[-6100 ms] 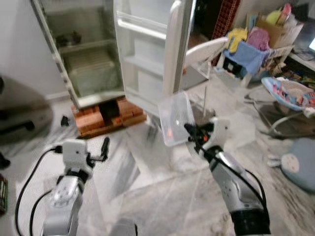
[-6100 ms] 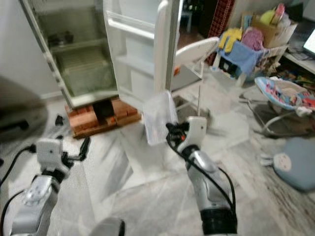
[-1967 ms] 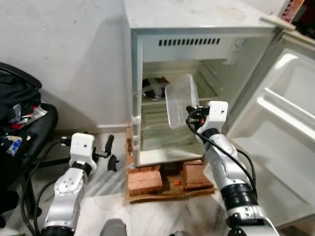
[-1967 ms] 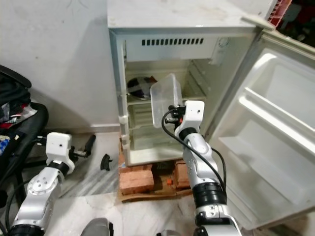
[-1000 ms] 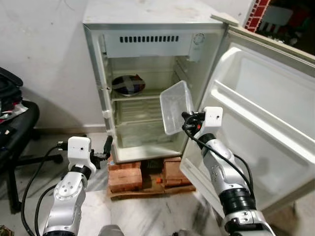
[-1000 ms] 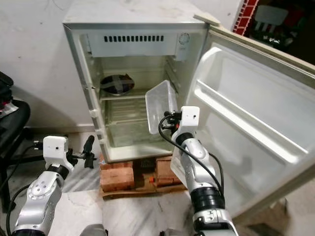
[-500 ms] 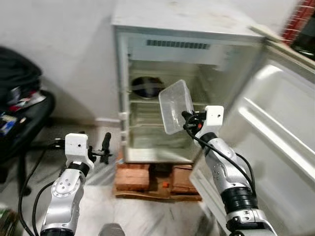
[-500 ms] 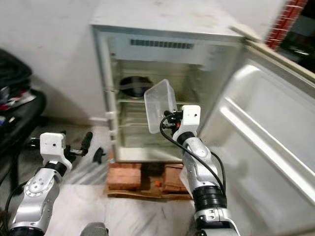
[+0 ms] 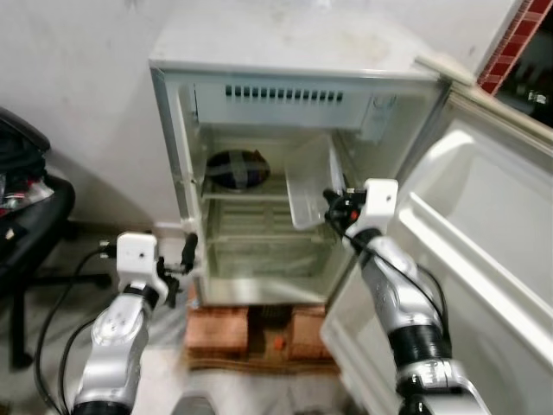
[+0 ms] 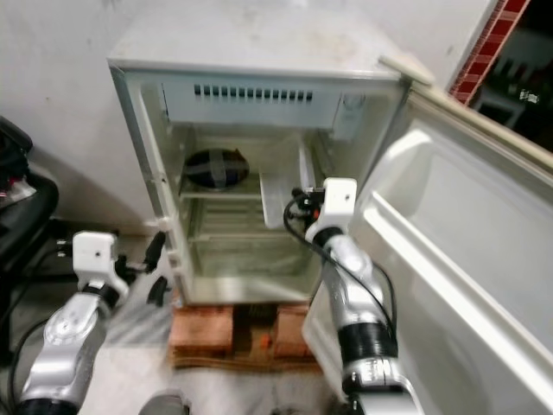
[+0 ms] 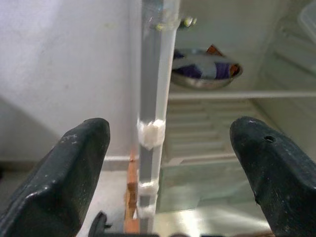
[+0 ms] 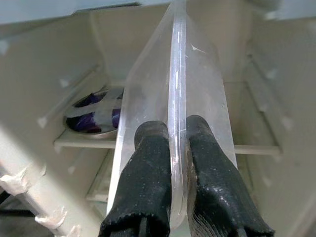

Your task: Restocking fridge

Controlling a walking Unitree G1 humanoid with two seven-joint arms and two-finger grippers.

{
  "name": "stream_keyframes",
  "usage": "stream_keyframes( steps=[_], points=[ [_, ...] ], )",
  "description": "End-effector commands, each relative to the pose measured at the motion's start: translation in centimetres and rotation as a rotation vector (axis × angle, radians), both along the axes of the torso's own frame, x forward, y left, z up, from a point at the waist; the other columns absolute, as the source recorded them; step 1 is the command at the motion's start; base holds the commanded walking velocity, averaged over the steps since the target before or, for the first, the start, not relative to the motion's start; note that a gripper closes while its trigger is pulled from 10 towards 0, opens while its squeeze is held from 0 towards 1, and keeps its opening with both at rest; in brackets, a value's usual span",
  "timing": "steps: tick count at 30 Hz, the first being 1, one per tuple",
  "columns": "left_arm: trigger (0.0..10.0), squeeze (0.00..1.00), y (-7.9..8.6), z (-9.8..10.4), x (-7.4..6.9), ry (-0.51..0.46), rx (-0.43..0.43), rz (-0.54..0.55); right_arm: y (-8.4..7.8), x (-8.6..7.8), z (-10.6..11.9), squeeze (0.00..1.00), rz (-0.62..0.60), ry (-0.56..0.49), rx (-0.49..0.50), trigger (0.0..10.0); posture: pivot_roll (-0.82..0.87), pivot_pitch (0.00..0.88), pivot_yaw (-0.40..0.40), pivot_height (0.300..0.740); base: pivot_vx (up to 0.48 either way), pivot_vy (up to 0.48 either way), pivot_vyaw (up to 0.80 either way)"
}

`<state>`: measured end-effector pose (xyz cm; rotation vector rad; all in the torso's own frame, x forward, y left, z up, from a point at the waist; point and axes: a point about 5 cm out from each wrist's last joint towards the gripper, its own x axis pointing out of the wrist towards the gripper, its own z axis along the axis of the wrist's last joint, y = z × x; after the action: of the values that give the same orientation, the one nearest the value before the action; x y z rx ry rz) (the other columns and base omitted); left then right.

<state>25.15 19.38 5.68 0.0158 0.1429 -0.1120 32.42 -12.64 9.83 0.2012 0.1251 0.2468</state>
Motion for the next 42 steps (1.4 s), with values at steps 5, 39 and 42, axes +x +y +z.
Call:
stream_keyframes(
  steps=[5, 39, 42],
  points=[
    [10.0, 0.00, 0.2, 0.0, -0.1, 0.012, 0.005, 0.003, 0.1, 0.1, 0.2, 0.00, -0.009, -0.004, -0.003, 10.0, 0.16, 0.000, -0.079, 0.740, 0.000, 0.000, 0.00],
    [10.0, 0.00, 0.1, -0.1, -0.3, 0.018, -0.006, -0.020, -1.2, 0.0, -1.9, 0.00, -0.101, 0.123, -0.083, 10.0, 0.16, 0.000, -0.077, 0.740, 0.157, 0.000, 0.17],
    [10.0, 0.00, 0.2, -0.1, -0.3, 0.020, -0.001, -0.013, -1.4, 0.1, -1.8, 0.00, -0.115, 0.117, -0.088, 10.0, 0.16, 0.000, -0.077, 0.740, 0.000, 0.000, 0.00]
  ],
)
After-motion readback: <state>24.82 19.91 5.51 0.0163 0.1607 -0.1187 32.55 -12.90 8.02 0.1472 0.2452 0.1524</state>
